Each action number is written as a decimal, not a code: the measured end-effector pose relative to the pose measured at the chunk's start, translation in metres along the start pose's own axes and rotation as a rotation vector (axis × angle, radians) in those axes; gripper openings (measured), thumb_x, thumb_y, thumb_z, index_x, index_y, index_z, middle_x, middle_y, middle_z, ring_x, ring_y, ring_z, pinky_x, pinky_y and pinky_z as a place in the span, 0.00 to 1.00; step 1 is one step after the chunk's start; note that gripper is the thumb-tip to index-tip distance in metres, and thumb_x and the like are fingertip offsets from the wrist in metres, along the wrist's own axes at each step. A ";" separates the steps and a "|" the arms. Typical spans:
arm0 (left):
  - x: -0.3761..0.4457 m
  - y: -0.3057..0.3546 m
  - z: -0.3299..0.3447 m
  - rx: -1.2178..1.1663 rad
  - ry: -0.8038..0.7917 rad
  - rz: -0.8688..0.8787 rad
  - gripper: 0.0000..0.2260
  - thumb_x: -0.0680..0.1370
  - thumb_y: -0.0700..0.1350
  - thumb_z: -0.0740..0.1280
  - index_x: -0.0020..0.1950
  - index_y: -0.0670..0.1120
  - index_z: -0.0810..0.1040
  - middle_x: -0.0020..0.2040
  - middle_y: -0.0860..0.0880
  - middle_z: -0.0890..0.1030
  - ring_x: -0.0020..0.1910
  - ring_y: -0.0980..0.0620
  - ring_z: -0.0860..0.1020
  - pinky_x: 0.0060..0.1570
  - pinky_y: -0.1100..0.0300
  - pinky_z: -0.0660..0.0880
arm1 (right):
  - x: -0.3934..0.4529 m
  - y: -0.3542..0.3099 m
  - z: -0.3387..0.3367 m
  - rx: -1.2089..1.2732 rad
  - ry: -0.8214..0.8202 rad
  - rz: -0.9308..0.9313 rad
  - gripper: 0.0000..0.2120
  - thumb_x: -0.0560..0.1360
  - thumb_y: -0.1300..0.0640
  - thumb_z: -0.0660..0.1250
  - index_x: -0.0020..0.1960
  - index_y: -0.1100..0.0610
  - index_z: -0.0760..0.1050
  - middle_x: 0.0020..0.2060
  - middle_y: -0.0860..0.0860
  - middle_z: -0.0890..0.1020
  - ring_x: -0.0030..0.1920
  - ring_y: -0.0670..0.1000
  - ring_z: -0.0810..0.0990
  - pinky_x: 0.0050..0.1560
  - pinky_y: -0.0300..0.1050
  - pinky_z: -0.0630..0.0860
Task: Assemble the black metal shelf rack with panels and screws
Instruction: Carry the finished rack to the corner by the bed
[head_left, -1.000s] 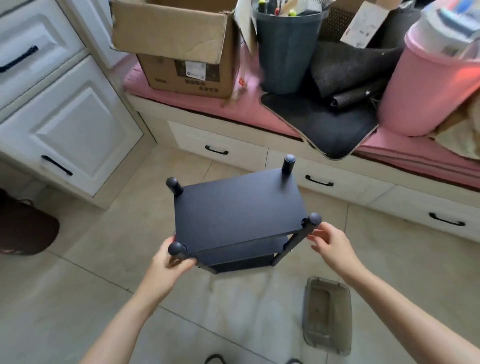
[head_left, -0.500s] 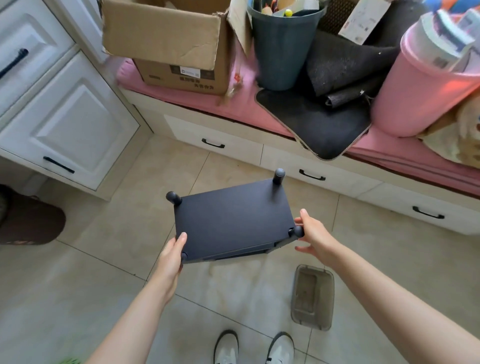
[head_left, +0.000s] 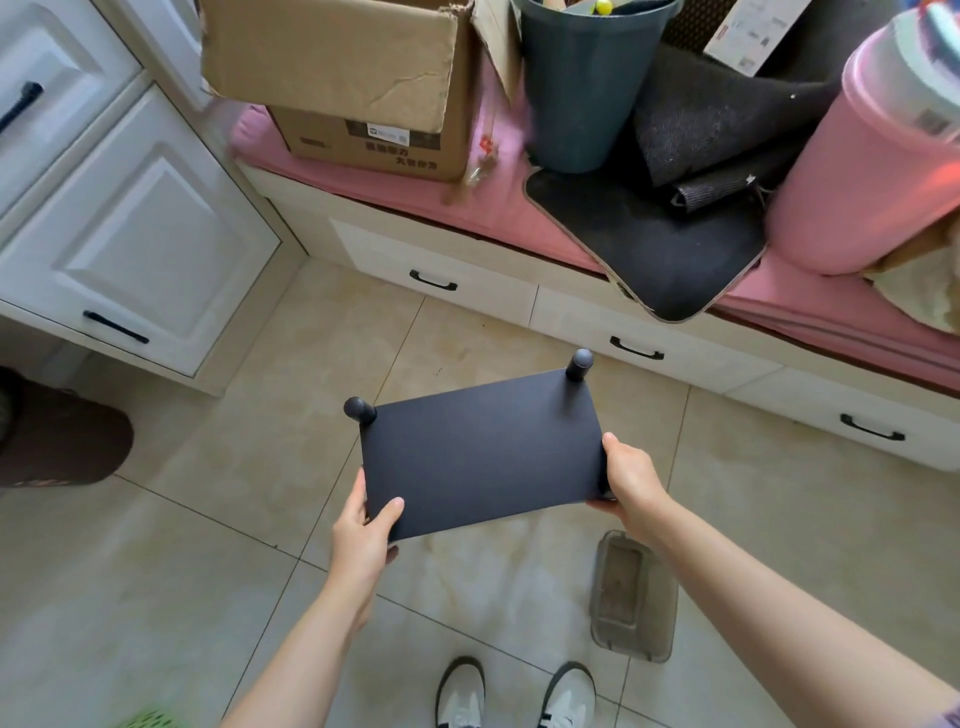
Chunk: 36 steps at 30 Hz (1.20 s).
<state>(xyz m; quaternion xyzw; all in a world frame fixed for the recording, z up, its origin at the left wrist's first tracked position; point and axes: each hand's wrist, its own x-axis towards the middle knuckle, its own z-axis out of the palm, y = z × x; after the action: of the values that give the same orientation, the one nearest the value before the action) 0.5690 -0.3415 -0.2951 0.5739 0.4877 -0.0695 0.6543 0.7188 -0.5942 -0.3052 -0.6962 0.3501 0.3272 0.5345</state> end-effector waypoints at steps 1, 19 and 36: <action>0.000 0.000 0.001 -0.025 0.005 -0.010 0.28 0.81 0.41 0.66 0.76 0.65 0.65 0.58 0.66 0.80 0.59 0.54 0.80 0.55 0.51 0.76 | 0.000 0.000 0.000 -0.006 0.006 -0.007 0.16 0.82 0.48 0.55 0.47 0.53 0.79 0.42 0.50 0.82 0.42 0.52 0.80 0.38 0.46 0.81; -0.082 0.032 -0.026 -0.051 -0.051 -0.039 0.31 0.78 0.27 0.56 0.77 0.52 0.68 0.62 0.51 0.83 0.54 0.46 0.82 0.47 0.53 0.82 | -0.091 0.034 -0.039 0.035 -0.047 0.003 0.05 0.75 0.63 0.69 0.51 0.60 0.76 0.50 0.58 0.79 0.50 0.58 0.79 0.47 0.55 0.82; -0.276 0.102 -0.039 0.114 -0.291 0.109 0.27 0.78 0.32 0.62 0.74 0.53 0.71 0.48 0.57 0.86 0.45 0.56 0.83 0.41 0.55 0.80 | -0.327 0.071 -0.147 0.242 0.038 -0.112 0.07 0.75 0.69 0.65 0.52 0.63 0.78 0.46 0.58 0.79 0.46 0.56 0.77 0.38 0.50 0.82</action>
<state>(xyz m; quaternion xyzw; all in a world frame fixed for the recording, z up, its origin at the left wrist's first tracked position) 0.4719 -0.4054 -0.0216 0.6193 0.3512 -0.1439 0.6873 0.4944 -0.7057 -0.0388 -0.6511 0.3575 0.2390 0.6254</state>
